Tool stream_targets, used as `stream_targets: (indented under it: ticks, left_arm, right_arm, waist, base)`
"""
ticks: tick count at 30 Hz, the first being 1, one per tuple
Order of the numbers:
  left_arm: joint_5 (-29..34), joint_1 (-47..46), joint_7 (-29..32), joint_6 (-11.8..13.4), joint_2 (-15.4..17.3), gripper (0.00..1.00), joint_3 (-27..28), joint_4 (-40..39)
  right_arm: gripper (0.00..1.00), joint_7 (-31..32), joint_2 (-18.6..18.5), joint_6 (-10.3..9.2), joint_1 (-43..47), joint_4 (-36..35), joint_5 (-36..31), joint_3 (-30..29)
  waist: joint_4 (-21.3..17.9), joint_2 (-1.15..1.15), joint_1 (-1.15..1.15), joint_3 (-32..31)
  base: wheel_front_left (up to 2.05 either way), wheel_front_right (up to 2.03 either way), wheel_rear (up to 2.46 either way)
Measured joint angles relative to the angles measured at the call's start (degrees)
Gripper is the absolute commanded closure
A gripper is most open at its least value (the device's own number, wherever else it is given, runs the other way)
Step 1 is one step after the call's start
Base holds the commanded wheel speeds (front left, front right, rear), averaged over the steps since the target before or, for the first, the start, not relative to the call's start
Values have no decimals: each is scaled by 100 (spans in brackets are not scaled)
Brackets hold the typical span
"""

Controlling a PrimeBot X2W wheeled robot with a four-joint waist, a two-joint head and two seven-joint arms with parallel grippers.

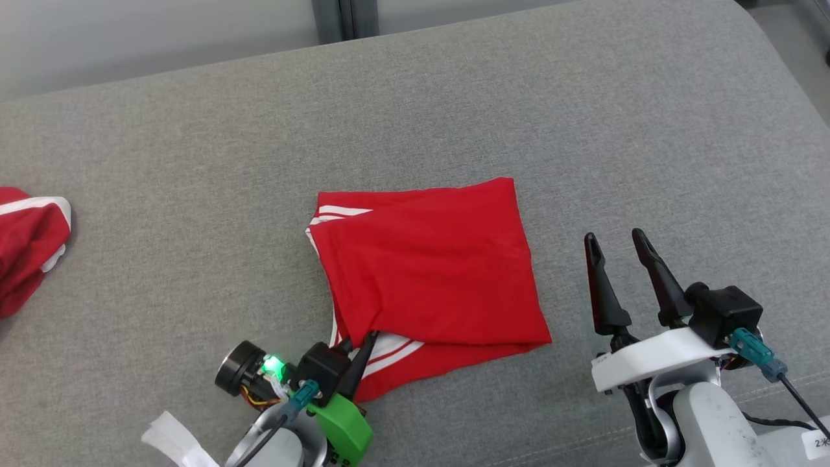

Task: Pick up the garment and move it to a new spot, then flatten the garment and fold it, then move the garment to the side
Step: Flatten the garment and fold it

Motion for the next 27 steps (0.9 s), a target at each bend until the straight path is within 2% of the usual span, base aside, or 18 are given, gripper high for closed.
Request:
stream_targets:
  ticks: [8, 9, 10, 11, 18, 27]
  left_arm:
    - [-47, 308, 1, 0, 193, 100, -33, -210]
    - [-58, 338, 0, 0, 197, 89, -89, -197]
    - [-71, 345, 0, 0, 196, 49, -125, -181]
    - [-71, 344, 0, 0, 196, 0, -143, -176]
    - [-133, 429, 0, 60, 163, 0, 29, -616]
    - [-314, 1084, 0, 396, 420, 0, 797, -1658]
  right_arm:
    - [0, 0, 0, 0, 14, 70, -52, -69]
    - [0, 0, 1, 0, 14, 85, -54, -74]
    - [0, 0, 1, 0, 14, 99, -54, -77]
    - [0, 0, 1, 0, 14, 108, -54, -78]
    - [0, 0, 2, 0, 52, 186, -62, -113]
    - [0, 0, 2, 0, 175, 193, -111, -303]
  waist:
    - [100, 0, 0, -37]
    - [109, 0, 0, -39]
    - [117, 0, 0, -43]
    - [122, 0, 0, -48]
    - [164, 0, 0, -157]
    - [386, 0, 0, -305]
  base:
    - [0, 0, 0]
    - [0, 0, 0]
    - [0, 0, 0]
    - [0, 0, 0]
    - [0, 0, 0]
    - [0, 0, 0]
